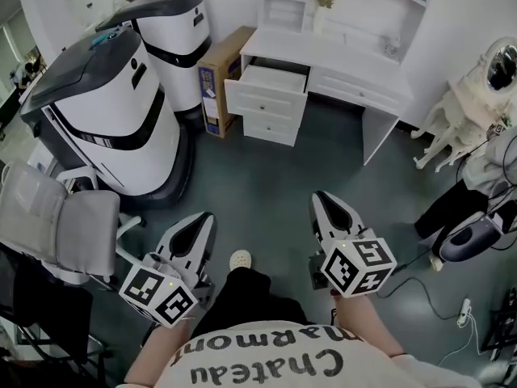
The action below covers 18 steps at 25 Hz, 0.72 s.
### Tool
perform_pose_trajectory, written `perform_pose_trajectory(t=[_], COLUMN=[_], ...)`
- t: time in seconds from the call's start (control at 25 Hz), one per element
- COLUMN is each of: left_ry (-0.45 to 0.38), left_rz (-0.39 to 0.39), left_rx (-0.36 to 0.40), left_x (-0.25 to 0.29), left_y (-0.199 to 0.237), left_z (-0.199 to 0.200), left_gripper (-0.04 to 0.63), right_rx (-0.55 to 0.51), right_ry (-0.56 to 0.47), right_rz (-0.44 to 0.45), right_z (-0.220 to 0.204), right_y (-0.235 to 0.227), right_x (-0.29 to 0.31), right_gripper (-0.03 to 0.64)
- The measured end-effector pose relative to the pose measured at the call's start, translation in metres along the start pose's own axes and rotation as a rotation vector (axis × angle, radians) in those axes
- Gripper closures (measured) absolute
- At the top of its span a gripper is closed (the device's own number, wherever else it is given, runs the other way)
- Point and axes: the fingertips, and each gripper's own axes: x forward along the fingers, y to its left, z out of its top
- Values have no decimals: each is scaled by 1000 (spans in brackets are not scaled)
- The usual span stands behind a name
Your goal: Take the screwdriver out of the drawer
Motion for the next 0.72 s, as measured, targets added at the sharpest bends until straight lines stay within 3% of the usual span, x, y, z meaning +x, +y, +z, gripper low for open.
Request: perform_pose_trajectory(t=[0.36, 0.72], left_ry=[15, 4], left_rz=[-61, -191], left_rx=[-14, 8], left_x=[100, 195], left_y=[51, 113], left_z=[23, 78], left_gripper=[572, 572], right_rx=[-42, -26], right_ry=[52, -9], right_rz=[-60, -93], right_z=[19, 76], right_y=[-37, -52], right_x=[63, 172], right_gripper=[571, 571])
